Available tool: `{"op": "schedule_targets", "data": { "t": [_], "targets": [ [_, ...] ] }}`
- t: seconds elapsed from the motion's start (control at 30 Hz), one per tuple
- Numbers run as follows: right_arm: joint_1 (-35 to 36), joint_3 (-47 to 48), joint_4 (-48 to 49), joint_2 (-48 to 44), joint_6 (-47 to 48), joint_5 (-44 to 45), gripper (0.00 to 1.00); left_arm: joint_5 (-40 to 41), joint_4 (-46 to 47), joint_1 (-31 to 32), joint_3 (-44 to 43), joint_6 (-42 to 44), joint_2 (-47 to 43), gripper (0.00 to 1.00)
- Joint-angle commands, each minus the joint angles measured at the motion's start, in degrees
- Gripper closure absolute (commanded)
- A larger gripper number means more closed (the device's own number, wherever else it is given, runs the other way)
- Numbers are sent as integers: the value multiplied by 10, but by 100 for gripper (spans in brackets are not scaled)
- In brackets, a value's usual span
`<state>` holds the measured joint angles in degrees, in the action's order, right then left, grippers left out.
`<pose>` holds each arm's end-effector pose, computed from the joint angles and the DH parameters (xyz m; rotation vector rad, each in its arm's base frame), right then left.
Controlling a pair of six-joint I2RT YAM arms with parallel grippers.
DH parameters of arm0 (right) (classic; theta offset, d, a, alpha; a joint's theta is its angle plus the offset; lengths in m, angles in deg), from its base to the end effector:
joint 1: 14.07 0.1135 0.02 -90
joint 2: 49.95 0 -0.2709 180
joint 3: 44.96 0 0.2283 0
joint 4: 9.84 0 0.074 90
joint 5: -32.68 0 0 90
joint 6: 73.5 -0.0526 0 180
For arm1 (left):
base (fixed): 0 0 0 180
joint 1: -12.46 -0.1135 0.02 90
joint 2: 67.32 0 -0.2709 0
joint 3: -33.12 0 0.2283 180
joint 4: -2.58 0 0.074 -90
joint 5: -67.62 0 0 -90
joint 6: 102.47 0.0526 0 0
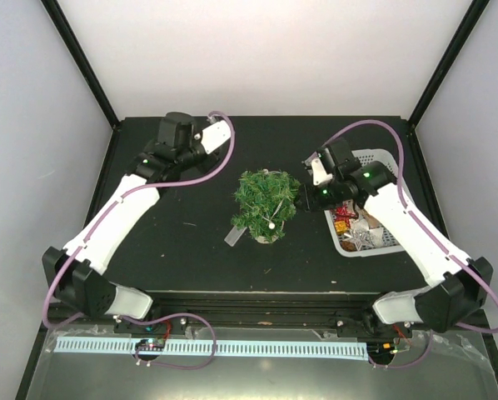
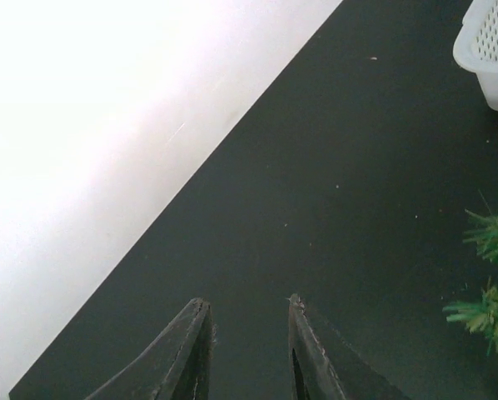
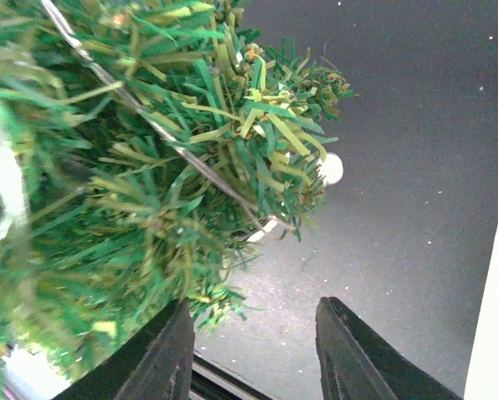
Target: Decorate the small christmas tree
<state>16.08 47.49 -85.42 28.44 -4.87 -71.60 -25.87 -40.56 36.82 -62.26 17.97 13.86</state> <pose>0.2067 0.1350 0.3245 -0.2962 2.7218 0.6105 0.2815 -0.1310 0.3760 0.9878 1.8247 0.0018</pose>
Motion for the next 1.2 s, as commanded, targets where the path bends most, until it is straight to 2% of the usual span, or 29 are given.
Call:
{"op": "schedule_targets", "data": {
  "t": [0.0, 0.13, 0.2, 0.27, 0.4, 0.43, 0.53, 0.6, 0.63, 0.67, 0.87, 1.0, 1.17],
  "targets": [
    [3, -3, -9, -56, -8, 7, 55, -8, -44, -17, 17, -4, -46, 72],
    [2, -5, -31, -95, -24, 21, 43, -22, -93, -27, 11, -16, -72, 70],
    [3, -1, -45, -112, -37, 35, 42, -26, -125, -27, 3, -20, -74, 69],
    [3, 4, -59, -127, -46, 55, 33, -27, -155, -28, -3, -25, -99, 65],
    [3, 21, -105, -135, -58, 95, 32, -64, -240, -37, -29, -31, -130, 58],
    [3, 23, -114, -134, -62, 116, 21, -70, -259, -38, -36, -31, -137, 54],
    [1, 31, -134, -132, -63, 168, 15, -85, -328, -40, -67, -39, -147, 38],
    [-3, 25, -131, -132, -59, 184, 13, -111, -369, -49, -84, -36, -152, 36],
    [-8, 17, -126, -132, -60, 185, 13, -121, -387, -55, -85, -31, -156, 27],
    [-16, 9, -119, -133, -58, 181, 13, -120, -402, -57, -85, -24, -157, 24],
    [-49, -37, -49, -152, -49, 165, 13, -56, -459, -78, -118, 0, -131, 23],
    [-51, -36, -41, -150, -52, 168, 14, -79, -483, -120, -153, -27, -121, 24],
    [-51, -22, -56, -147, -55, 192, 14, -69, -442, -191, -104, -21, -158, 26]
  ]
}}
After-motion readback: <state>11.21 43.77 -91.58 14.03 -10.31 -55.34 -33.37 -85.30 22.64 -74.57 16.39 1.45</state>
